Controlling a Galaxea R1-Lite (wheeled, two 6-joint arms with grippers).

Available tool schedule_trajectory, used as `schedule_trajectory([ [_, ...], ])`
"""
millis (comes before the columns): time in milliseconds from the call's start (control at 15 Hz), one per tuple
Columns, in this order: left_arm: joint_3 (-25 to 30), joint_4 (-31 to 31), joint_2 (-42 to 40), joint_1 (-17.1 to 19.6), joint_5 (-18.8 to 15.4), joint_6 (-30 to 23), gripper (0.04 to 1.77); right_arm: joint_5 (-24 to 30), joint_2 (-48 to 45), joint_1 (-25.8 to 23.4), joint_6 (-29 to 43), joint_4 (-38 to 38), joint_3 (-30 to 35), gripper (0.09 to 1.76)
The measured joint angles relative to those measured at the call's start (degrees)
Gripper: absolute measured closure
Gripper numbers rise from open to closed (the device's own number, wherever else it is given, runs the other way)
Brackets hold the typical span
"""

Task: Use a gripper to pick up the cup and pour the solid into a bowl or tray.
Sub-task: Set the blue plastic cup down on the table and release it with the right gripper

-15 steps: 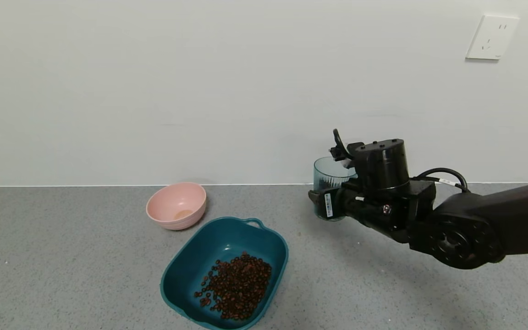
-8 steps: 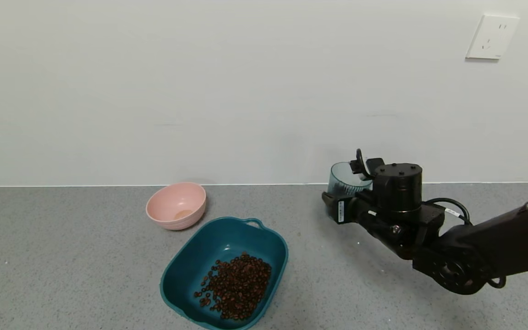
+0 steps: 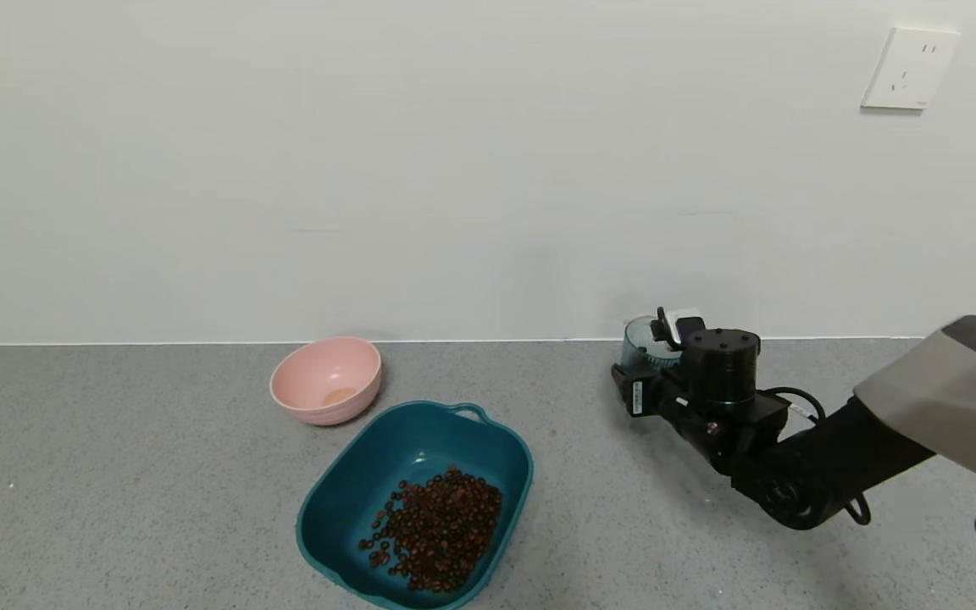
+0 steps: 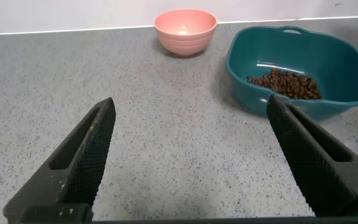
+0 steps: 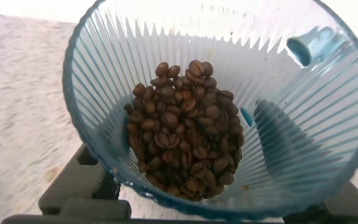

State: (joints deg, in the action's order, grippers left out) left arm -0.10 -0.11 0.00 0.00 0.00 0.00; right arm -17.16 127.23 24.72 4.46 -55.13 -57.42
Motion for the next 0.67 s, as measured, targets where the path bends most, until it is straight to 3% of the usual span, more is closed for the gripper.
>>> schedule_trajectory([
  [667, 0.0, 0.0, 0.0, 0.0, 0.0, 0.0, 0.06, 0.2, 6.9, -0.7, 0.0, -1.5, -4.1, 0.49],
])
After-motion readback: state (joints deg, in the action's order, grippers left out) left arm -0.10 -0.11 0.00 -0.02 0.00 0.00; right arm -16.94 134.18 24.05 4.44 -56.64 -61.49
